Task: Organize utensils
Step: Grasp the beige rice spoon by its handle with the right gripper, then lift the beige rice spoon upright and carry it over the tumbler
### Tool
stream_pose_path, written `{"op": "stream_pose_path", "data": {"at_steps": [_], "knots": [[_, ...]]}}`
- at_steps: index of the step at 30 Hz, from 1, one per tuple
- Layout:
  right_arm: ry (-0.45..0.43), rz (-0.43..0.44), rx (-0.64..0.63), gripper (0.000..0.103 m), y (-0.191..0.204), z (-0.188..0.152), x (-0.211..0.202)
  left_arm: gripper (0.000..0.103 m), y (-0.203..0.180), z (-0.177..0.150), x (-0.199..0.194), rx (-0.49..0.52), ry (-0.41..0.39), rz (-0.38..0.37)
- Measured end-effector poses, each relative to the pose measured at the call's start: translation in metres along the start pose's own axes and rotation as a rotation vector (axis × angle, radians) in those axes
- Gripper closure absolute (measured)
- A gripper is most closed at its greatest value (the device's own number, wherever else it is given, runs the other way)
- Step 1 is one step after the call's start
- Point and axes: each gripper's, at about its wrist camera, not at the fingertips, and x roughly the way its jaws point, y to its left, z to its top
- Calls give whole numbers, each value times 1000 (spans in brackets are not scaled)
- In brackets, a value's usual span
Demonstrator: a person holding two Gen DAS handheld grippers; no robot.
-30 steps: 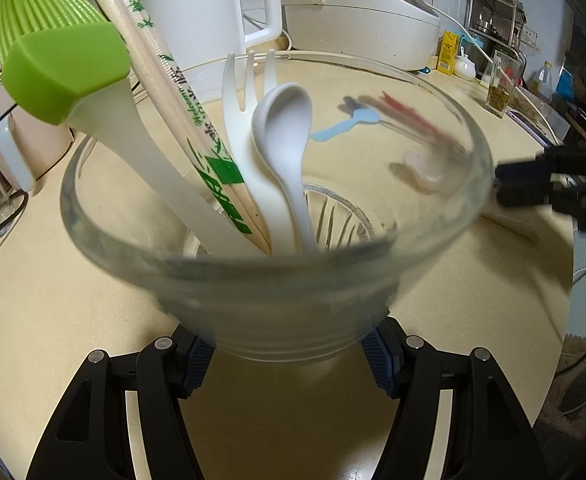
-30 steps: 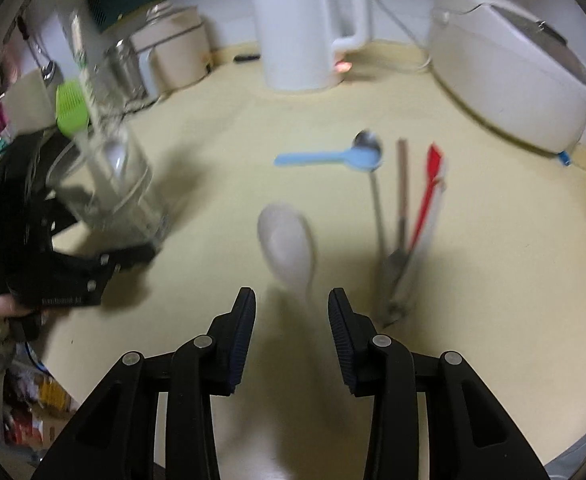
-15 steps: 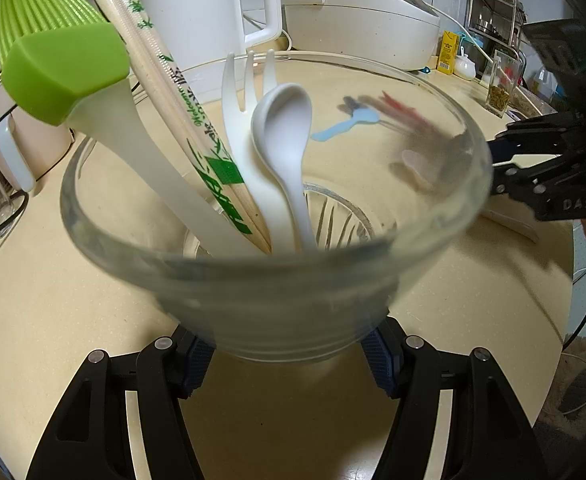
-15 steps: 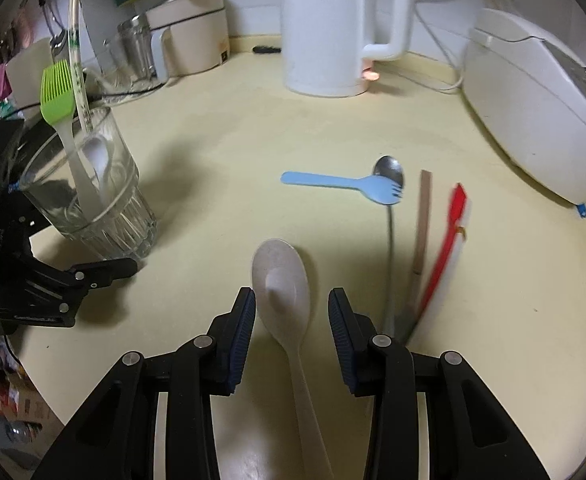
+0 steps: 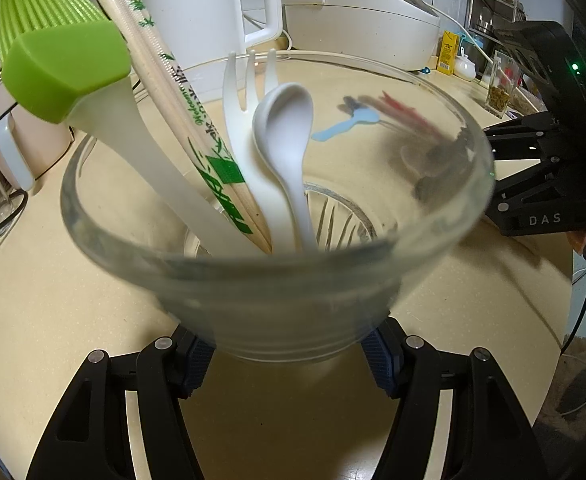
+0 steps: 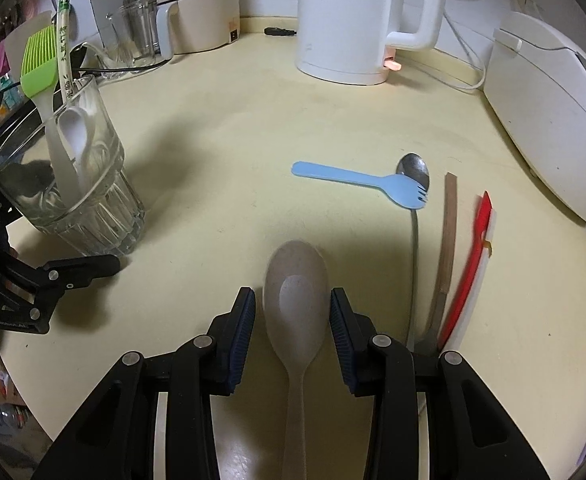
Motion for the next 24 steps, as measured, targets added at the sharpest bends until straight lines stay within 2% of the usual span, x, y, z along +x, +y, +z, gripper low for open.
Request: {"op": "stream_pose_path", "data": {"at_steps": [14,17,24], "knots": [[-2,-21,-23,65,6,4,6,33,2,-1,0,-3,1,-4],[-3,-20,-14,69,5,4,7,33,3,-1,0,-4,1,-4],[-6,-18,0,70,6,5,8,33,3,-1,-1,-3,1,-4]]}}
